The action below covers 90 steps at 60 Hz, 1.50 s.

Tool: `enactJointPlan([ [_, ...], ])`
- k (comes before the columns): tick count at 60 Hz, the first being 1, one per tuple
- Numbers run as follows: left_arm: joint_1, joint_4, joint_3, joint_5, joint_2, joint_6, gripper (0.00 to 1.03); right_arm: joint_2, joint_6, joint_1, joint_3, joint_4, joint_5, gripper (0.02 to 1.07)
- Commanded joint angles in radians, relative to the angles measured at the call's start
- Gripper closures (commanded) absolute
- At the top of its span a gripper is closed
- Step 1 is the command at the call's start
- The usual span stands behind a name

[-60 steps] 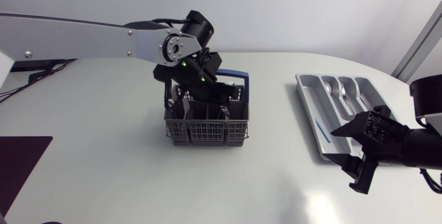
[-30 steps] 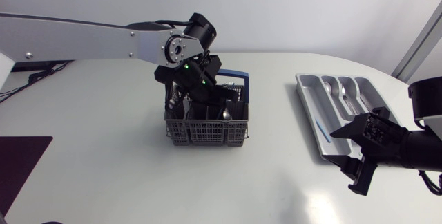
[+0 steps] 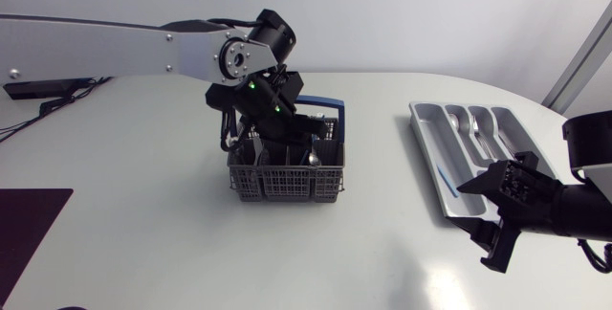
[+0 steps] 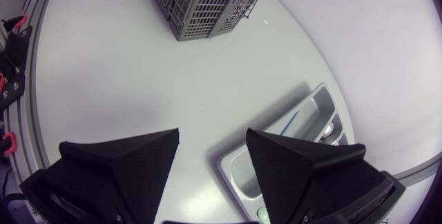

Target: Unload the cutlery basket into the drawer organizer.

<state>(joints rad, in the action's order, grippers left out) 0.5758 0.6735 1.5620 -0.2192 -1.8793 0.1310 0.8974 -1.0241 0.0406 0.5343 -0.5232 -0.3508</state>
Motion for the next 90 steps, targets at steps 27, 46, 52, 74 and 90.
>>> enactJointPlan([
  [27,0.024,0.044,-0.017,-0.023,0.020,-0.021,0.63,-0.015,-0.004,0.004,-0.033,0.002,0.018,0.35],
  [46,0.045,0.051,-0.002,-0.040,-0.032,-0.025,0.67,-0.014,-0.010,0.005,-0.045,0.014,0.018,0.35],
  [52,0.048,0.055,0.007,-0.039,-0.055,-0.025,0.68,-0.014,-0.013,0.007,-0.046,0.015,0.018,0.35],
  [74,0.048,0.055,0.026,-0.068,-0.078,-0.036,0.91,-0.018,-0.024,0.010,-0.066,0.037,0.021,0.35],
  [90,0.047,0.054,0.024,-0.097,-0.069,-0.051,0.95,-0.020,-0.025,0.010,-0.080,0.040,0.022,0.35],
])
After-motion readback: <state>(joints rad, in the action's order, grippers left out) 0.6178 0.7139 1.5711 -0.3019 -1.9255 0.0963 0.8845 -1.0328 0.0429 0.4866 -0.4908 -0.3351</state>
